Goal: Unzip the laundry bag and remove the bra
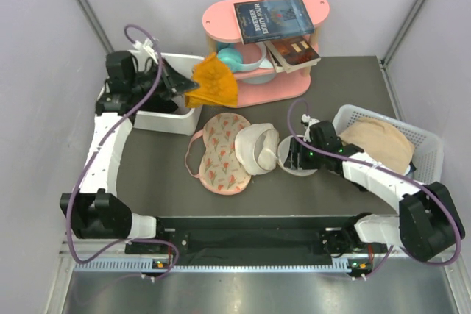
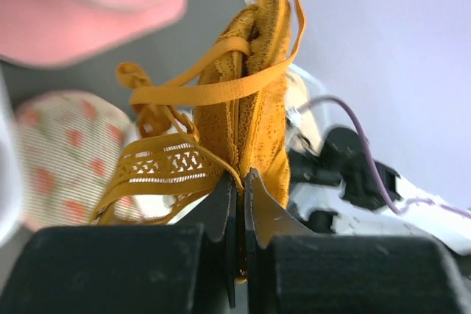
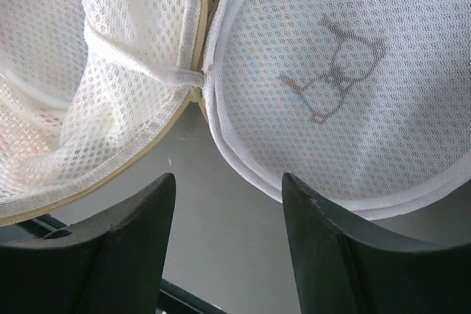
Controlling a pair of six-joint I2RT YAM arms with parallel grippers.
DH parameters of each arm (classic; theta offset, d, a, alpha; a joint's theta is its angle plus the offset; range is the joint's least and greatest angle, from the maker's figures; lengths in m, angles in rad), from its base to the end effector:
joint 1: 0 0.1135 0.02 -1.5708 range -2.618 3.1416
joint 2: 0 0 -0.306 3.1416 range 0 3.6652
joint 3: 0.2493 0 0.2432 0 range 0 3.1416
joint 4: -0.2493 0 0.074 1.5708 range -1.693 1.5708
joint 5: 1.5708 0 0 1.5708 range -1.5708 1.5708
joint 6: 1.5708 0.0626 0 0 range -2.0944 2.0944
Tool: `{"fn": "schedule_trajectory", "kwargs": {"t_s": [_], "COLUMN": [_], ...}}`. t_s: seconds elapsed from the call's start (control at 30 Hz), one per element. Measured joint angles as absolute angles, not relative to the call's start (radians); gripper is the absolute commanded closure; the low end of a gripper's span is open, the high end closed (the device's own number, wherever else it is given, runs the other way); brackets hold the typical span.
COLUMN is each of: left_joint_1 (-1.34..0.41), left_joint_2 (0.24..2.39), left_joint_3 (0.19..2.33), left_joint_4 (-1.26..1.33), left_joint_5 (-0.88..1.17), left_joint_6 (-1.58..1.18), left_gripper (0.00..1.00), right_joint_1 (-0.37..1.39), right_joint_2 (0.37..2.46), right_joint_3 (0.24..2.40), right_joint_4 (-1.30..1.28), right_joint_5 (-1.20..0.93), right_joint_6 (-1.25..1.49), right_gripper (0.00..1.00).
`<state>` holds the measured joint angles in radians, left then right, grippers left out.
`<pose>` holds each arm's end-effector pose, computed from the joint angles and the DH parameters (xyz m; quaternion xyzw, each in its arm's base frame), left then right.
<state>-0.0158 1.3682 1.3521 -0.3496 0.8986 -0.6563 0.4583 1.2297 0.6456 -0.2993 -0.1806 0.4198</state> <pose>0.2997 -0.0537 0.4290 0.0000 0.7819 -0.5062 0.3639 0.2043 0.1133 0.2172 -0.0484 0.9369 0.2195 0.2677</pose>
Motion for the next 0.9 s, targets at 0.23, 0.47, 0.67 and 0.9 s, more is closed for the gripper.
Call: {"fn": "schedule_trajectory", "kwargs": {"t_s": [0.23,0.47,0.67,0.9], "left_joint_1": [0.071,0.072,0.070,0.035], "left_joint_2": [1.412,1.472,1.512,1.543], "left_joint_3": [1.636,1.670,1.670,1.672], "left_joint_4": [-0.584,-0.689,-0.705,-0.695], "left_joint_5": [0.564,0.282,0.179,0.079], "left_joint_6": [-0.521,-0.456,-0.441,-0.437], "left_gripper": [1.00,1.00,1.00,1.00], "right_joint_1": [0.458,0.458,0.458,0.458], "right_joint_2": [1.212,1.200,1.200,1.200], "right_joint_3": [0.651,0.651,0.651,0.657], "right_joint_4": [-0.320,-0.330,-0.331,-0.337], "right_joint_5": [-0.178,-0.177,-0.177,-0.177], "right_joint_6": [0.420,0.420,0.420,0.420], "right_gripper": [0.40,0.40,0.40,0.39]}}
